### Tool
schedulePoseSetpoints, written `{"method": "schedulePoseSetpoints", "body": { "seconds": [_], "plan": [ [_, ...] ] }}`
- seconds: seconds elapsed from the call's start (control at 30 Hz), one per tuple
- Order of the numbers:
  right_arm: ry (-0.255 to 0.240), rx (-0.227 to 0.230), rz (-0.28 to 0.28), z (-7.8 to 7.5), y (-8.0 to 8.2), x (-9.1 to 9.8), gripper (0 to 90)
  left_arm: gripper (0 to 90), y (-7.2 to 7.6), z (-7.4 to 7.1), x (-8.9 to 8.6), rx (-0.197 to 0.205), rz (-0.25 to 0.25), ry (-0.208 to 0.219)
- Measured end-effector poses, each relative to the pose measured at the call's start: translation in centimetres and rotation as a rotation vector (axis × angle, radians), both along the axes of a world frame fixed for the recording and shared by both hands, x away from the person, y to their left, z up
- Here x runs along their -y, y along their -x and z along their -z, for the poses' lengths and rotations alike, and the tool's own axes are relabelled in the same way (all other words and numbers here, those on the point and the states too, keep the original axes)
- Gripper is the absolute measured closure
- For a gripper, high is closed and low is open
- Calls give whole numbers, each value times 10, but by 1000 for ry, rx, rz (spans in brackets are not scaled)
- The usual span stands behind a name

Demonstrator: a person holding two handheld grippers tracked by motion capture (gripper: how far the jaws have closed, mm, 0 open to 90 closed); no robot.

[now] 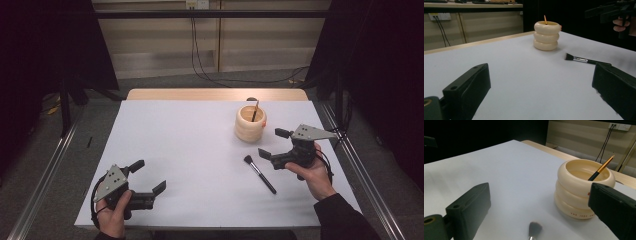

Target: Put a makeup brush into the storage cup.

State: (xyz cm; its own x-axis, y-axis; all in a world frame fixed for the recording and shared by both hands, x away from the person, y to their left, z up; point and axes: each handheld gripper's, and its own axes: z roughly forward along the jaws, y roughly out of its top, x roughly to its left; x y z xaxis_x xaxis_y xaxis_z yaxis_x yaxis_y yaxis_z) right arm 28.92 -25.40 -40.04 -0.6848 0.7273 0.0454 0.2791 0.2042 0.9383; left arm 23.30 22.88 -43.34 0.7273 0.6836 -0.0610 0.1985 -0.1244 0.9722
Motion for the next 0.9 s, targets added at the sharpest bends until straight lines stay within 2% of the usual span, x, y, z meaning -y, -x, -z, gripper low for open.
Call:
{"method": "schedulePoseSetpoints", "body": {
  "seconds": [0.13,0.33,0.37,0.47,0.53,0.63,0.73,0.9],
  "plan": [
    [13,-8,-6,0,-2,-2,69,19,-1,0,0,-4,5,5],
    [35,-57,-47,0,-5,-4,112,17,-1,0,1,-5,4,9],
    [26,-76,-58,0,-6,-4,95,17,-1,0,1,-6,5,8],
    [58,-103,-51,0,-7,-6,37,17,-1,0,0,-3,8,4],
    [35,-136,-61,0,-7,-6,35,17,-1,0,0,0,8,0],
    [87,-155,-66,-1,-8,-9,34,17,-1,0,0,0,15,-5],
    [120,-202,-106,0,-10,-12,46,17,-2,0,0,2,15,-5],
    [169,-281,-126,1,-13,-18,43,17,-1,1,0,-2,12,-1]
  ]
}}
